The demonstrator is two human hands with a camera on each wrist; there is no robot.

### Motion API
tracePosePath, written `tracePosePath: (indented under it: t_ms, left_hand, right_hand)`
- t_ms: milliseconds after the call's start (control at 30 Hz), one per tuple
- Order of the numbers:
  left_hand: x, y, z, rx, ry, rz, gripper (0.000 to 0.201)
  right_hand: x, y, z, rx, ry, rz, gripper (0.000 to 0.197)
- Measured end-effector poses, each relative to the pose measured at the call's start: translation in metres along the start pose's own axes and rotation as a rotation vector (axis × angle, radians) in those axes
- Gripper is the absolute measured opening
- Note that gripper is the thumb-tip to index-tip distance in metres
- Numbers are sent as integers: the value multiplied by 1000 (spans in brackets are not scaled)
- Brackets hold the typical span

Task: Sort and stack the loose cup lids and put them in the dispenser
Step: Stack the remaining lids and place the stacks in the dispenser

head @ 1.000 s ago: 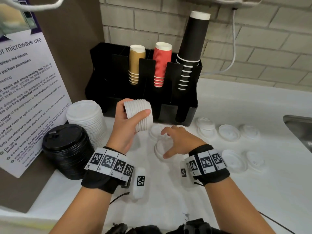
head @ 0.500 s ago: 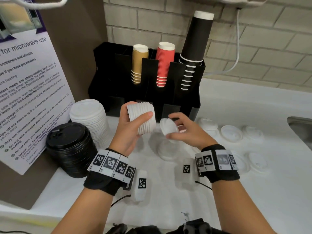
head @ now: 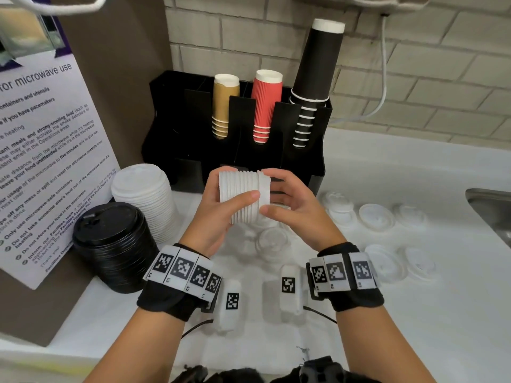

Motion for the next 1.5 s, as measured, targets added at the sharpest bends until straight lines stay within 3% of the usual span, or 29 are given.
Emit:
tracePosePath:
  t_ms: [733,900,1067,1167,1233,1300,1400,1500]
  left_hand:
    - [1,5,-3,43,-23,27,47]
    - [1,7,-4,27,3,78,70]
    - [-2,22,-7,39,-45,-49,69]
    - [-1,33,-7,56,-71,-142,67]
    - [-1,36,-6,59,-67,-162,67]
    - [-1,37,-6,53,-67,-155,67]
    - [-1,36,-7,47,-72,-140,66]
    - [-2,38,-7,47,-67,-139,66]
  right_hand:
    - [-4,-8,10,-16,47,21,60]
    - [-11,-14,17,17,57,111,60]
    - [-37,-15,14,104,-18,253,48]
    - [-62,-2,-14,447,-238,259,45]
    - [-71,-3,-44,847,-410,400,58]
    - [-71,-9,-71,1079,-552,560,72]
    - [-75,-17,-92,1246,-617,669,81]
    - [-81,-21,-97,1287,-581,666,75]
Point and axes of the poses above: each hand's wrist, its own x-axis away from the middle knuckle, its own y-axis out of the back of the hand, z = x × y, the point moved 9 cm from there along -x, towards the middle knuckle, and after that the axes turned 8 degrees about z, right-handed, at the moved point
